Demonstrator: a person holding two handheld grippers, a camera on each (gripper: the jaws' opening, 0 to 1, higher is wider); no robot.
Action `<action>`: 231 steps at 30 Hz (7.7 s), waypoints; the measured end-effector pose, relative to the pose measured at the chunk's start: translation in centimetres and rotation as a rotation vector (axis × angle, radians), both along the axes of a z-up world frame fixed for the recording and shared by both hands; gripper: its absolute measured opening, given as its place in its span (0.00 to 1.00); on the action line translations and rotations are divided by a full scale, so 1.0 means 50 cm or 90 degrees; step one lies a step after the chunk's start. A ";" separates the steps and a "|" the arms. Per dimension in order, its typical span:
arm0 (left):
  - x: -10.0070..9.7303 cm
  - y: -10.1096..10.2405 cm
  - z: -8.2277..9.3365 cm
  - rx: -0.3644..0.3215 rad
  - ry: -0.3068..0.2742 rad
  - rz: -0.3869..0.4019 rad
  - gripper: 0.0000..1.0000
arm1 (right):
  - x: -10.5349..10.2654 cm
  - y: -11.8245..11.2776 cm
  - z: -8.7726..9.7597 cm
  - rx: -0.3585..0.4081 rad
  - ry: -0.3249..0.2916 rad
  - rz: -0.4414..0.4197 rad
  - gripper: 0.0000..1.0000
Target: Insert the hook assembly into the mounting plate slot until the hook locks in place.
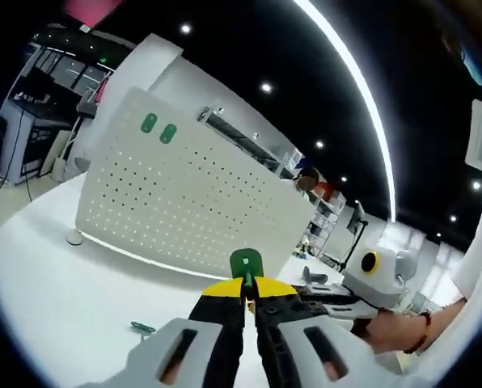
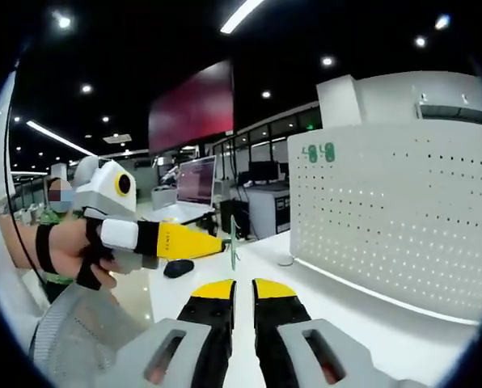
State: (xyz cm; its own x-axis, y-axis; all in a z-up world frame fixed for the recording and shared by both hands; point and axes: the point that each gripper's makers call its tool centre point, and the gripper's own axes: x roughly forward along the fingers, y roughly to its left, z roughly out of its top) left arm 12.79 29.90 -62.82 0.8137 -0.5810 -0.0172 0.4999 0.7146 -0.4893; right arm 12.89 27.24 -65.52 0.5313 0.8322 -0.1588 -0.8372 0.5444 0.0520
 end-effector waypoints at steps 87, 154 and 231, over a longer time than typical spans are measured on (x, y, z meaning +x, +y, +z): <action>0.237 0.019 0.134 0.243 -0.132 0.137 0.03 | -0.009 -0.196 -0.063 0.008 0.059 -0.156 0.45; 0.428 0.030 0.201 0.346 -0.185 0.207 0.03 | 0.016 -0.255 -0.058 -0.001 0.045 -0.218 0.58; 0.583 0.049 0.193 0.366 -0.123 0.252 0.03 | 0.035 -0.296 -0.065 0.020 0.070 -0.256 0.58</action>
